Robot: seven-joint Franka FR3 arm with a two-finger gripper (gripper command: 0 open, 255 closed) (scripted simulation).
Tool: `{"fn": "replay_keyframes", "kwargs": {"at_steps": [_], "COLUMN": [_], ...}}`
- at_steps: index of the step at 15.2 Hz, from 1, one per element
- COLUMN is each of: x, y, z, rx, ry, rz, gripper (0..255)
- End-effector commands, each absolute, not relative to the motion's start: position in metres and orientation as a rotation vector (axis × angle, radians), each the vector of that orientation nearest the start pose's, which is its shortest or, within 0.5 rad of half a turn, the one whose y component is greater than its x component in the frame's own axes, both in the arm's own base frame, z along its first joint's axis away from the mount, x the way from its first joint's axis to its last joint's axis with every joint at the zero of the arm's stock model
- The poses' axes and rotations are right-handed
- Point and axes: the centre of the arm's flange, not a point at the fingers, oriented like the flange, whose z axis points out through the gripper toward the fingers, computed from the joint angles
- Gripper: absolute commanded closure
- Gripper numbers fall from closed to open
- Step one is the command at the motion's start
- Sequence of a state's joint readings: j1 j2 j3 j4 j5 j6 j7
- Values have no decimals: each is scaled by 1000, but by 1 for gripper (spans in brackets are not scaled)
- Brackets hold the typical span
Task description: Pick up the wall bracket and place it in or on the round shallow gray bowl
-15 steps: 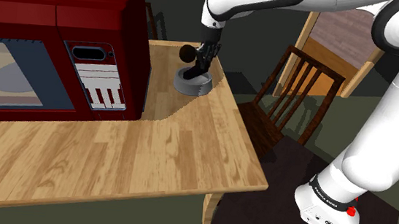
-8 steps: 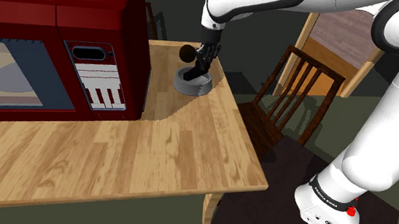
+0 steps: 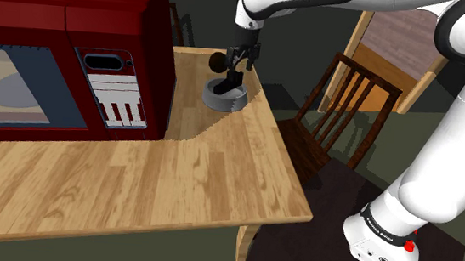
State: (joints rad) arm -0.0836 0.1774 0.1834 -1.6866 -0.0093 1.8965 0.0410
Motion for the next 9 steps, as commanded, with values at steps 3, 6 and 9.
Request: {"fn": "replay_keyframes", "kwargs": {"at_steps": [3, 6, 9], "x": [616, 616, 616], "y": [53, 53, 53], "z": [529, 529, 529], "rx": [-3114, -3114, -3114], "ry": [-91, -91, -91], "rz": [-52, -52, -52], "gripper": [0, 0, 0]}}
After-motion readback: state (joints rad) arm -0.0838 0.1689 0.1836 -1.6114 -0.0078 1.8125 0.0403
